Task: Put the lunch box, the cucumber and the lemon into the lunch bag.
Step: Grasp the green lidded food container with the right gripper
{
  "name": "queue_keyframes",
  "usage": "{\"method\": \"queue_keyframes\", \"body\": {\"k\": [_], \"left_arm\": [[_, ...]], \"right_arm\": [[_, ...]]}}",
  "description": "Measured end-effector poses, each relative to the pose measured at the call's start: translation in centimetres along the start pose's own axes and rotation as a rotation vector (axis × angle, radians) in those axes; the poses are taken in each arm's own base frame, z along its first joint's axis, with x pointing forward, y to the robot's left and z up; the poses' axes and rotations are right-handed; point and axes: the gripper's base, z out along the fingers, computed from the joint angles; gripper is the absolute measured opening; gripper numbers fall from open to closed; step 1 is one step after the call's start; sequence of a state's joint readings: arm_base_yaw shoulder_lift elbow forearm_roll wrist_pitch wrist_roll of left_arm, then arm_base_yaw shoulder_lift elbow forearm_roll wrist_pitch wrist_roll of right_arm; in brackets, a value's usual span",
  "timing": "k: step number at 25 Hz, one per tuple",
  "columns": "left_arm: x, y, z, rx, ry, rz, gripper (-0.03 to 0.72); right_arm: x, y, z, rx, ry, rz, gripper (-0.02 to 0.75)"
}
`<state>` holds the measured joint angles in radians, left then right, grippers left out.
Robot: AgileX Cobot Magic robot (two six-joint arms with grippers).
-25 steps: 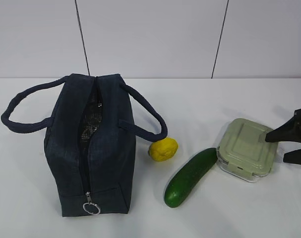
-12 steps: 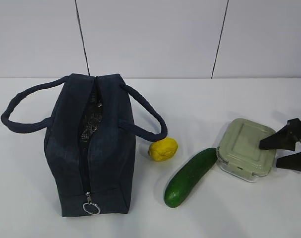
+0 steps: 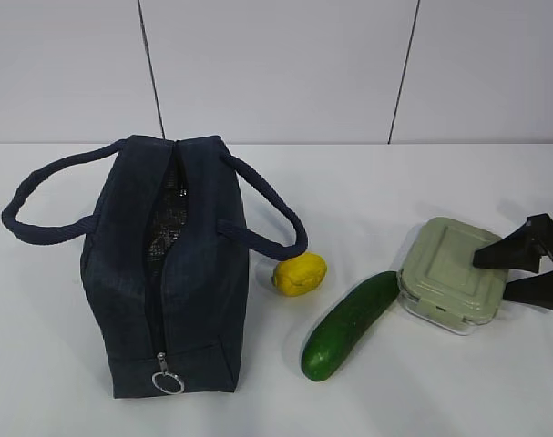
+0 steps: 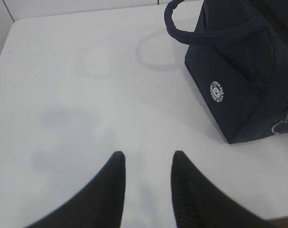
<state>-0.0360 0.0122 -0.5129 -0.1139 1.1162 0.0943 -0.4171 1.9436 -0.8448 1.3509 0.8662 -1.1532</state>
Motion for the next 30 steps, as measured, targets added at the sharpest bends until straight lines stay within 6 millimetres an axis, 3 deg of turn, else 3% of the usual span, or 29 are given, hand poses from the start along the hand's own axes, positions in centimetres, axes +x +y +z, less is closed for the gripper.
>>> {"method": "queue_keyframes", "body": {"k": [30], "left_arm": [[0.0, 0.0, 0.0, 0.0, 0.0, 0.0, 0.234]], "right_arm": [[0.2, -0.7, 1.1, -0.06, 0.005, 0.042, 0.547]]}}
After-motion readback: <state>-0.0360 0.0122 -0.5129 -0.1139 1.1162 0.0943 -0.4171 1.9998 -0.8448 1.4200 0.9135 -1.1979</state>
